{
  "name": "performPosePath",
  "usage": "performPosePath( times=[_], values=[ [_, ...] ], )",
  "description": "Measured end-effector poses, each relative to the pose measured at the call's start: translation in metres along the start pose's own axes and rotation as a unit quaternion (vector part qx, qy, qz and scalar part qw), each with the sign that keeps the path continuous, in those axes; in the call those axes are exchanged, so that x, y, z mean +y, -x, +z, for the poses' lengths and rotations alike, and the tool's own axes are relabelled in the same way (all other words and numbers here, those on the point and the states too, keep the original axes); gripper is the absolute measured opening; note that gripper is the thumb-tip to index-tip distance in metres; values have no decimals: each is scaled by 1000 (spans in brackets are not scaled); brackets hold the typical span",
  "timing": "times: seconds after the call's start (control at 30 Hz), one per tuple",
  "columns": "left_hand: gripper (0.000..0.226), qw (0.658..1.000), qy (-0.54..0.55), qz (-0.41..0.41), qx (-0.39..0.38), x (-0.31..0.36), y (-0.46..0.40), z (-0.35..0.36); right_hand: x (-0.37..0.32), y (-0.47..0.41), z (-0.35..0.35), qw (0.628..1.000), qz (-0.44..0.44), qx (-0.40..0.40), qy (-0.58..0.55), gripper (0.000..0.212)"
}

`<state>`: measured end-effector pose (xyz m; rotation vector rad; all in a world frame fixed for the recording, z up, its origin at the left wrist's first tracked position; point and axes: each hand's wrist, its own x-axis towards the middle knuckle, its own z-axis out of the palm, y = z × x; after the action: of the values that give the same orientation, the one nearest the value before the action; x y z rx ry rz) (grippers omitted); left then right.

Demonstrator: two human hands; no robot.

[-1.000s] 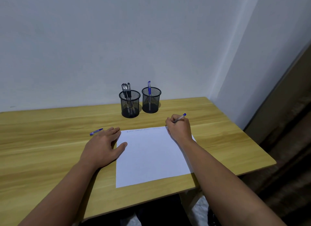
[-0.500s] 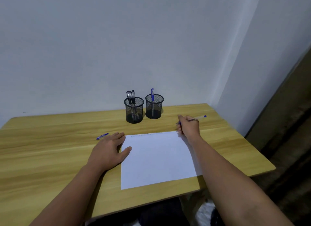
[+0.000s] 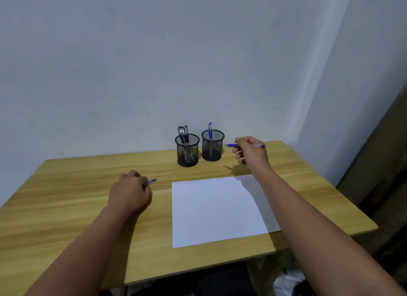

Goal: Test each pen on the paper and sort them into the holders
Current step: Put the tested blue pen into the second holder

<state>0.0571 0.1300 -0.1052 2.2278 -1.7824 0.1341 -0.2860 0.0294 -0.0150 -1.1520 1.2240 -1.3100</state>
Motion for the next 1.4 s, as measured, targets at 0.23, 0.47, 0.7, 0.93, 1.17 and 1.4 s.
performPosePath(
  times=[0.23,0.47,0.7,0.93,1.17,1.4],
  values=[
    [16,997,73,-25,26,-2,7,-2,31,38,36,990,19,-129,54,14],
    [11,965,261,10,19,25,8,-28,34,65,65,977,4,-200,67,5],
    [10,950,304,61,19,39,2,-54,16,69,65,977,-12,-208,40,7],
    [13,934,349,78,-3,56,1,-66,14,70,60,976,1,-218,22,10],
    [18,915,396,72,0,78,-2,-68,7,66,59,980,28,-189,-49,5],
    [12,935,330,133,1,104,-26,-92,-16,34,20,958,12,-244,147,16]
  ],
)
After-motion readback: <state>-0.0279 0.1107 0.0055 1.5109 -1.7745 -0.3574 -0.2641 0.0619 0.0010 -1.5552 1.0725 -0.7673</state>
